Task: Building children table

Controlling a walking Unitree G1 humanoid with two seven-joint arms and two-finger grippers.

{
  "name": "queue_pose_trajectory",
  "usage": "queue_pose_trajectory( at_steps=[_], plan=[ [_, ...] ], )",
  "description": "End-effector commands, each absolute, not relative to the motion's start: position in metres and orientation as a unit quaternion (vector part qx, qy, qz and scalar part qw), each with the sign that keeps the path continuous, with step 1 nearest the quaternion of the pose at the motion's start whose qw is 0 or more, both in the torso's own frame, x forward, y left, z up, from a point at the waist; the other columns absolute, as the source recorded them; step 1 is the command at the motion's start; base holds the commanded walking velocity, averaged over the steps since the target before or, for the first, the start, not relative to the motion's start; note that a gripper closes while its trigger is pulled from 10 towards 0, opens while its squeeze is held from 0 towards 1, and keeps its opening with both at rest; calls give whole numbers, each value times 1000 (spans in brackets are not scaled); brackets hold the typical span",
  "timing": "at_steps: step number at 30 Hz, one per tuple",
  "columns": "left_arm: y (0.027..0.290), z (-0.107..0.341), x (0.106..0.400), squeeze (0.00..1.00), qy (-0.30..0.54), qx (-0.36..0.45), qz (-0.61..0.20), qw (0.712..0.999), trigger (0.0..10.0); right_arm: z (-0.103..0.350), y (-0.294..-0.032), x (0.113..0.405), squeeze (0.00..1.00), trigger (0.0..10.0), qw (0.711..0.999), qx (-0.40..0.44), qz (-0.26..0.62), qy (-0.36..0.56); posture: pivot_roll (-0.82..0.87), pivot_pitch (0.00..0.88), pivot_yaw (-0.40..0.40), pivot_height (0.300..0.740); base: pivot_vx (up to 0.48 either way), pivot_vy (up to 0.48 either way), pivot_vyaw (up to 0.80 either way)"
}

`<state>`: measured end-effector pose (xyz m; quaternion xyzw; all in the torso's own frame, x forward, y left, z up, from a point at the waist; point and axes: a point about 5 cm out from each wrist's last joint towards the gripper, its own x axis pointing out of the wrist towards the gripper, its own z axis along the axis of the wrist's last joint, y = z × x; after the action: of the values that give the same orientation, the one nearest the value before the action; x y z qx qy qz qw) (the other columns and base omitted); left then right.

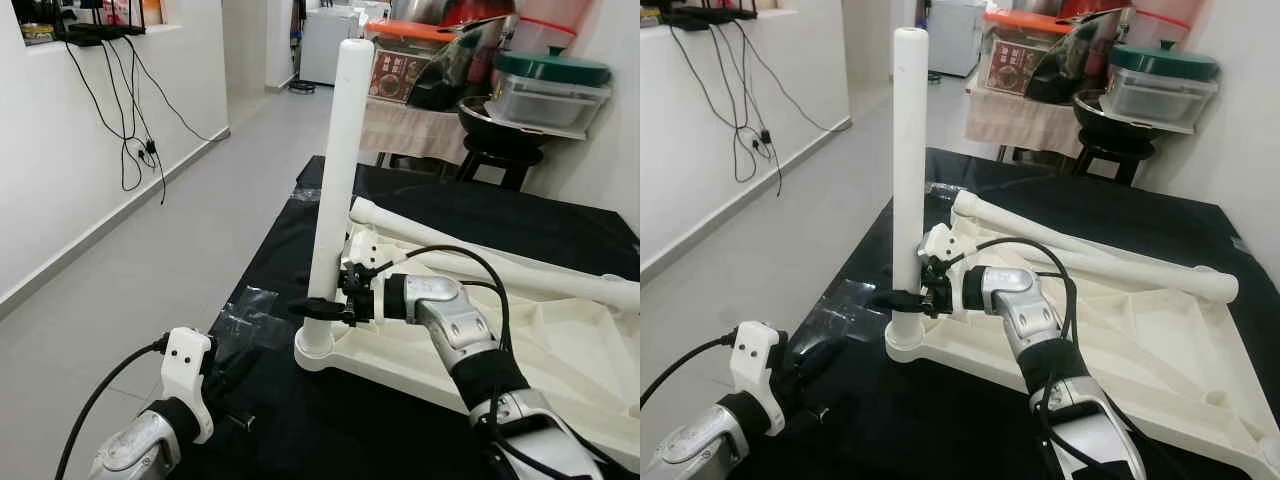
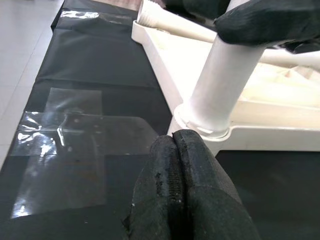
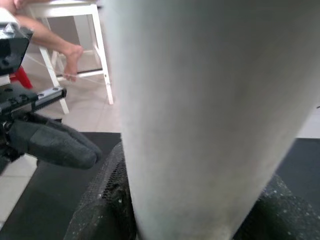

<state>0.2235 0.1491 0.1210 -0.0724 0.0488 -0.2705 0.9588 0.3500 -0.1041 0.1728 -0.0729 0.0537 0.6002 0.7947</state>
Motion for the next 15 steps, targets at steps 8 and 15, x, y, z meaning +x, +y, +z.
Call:
queue_pose_trajectory(
  at_steps=[8, 15],
  plan=[
    [144, 121, 223, 0, 50, -79, -278, 956, 10000, 162, -119, 344, 0, 0, 786, -31, 614, 64, 122, 0, -112, 740, 0, 0, 0],
    [149, 122, 220, 0, 51, -78, -277, 956, 10000, 120, -96, 317, 0, 0, 959, 50, 266, 77, 89, 0, -100, 740, 0, 0, 0]
  ],
)
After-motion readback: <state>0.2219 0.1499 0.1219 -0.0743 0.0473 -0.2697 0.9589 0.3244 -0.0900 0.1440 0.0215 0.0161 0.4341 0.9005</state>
